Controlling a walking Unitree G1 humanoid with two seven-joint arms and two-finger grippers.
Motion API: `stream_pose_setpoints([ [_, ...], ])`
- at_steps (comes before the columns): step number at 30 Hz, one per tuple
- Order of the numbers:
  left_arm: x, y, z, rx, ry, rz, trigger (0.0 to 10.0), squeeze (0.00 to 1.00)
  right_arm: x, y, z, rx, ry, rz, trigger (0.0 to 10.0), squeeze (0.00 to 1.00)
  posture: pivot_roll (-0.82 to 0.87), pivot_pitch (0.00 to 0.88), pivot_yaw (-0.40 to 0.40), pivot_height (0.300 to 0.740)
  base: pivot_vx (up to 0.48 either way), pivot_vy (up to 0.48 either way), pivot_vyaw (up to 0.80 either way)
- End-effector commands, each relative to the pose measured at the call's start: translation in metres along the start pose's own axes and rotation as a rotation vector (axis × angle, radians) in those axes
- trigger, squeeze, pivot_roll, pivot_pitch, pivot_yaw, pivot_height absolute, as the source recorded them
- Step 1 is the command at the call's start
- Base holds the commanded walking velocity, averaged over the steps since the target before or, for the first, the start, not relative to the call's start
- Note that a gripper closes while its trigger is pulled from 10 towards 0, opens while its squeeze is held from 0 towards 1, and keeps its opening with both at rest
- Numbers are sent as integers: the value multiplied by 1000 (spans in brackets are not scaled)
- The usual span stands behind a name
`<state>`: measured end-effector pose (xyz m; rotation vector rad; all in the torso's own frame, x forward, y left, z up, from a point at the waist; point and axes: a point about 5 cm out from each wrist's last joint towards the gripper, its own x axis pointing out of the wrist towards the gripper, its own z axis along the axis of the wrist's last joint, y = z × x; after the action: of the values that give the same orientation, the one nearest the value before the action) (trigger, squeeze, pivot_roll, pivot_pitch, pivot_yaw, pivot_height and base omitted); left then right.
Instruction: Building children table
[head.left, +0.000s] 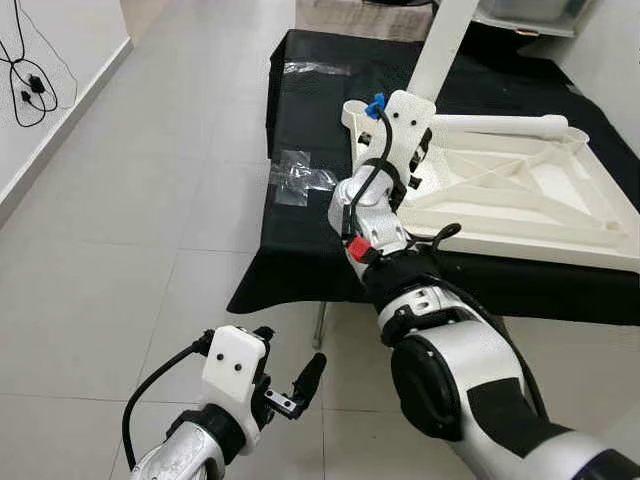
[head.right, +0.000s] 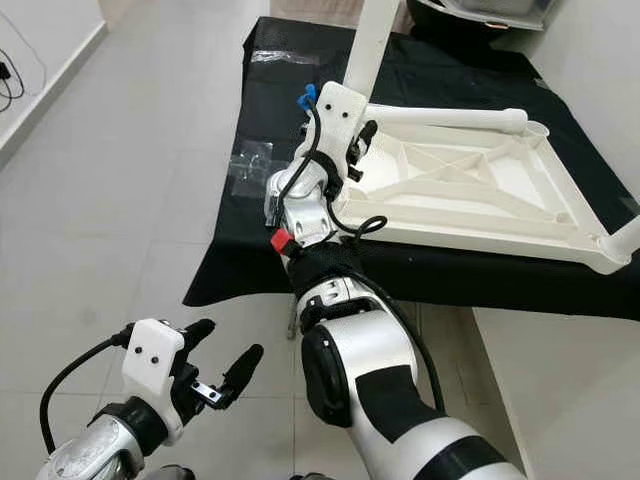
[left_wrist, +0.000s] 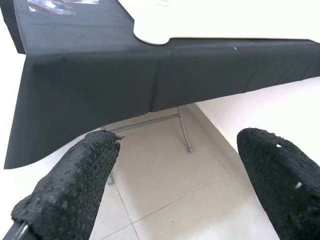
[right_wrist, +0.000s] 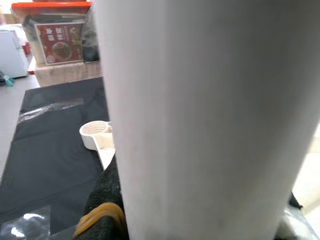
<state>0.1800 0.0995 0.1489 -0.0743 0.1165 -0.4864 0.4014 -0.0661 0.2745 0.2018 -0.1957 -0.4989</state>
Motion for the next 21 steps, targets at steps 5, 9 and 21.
stream_pose_setpoints([
  [5,-1,-2,-3,2,8,-5,10000,0,-2,18,25,65,-105,195,10000,0,147,149,-133,740,0,0,0],
  [9,0,-3,-3,3,6,-7,10000,0,-4,26,13,70,-19,426,10000,0,147,149,-133,740,0,0,0],
  [21,0,-3,-3,8,2,-9,10000,0,-1,17,-19,119,134,752,10000,0,145,153,-129,740,0,0,0],
])
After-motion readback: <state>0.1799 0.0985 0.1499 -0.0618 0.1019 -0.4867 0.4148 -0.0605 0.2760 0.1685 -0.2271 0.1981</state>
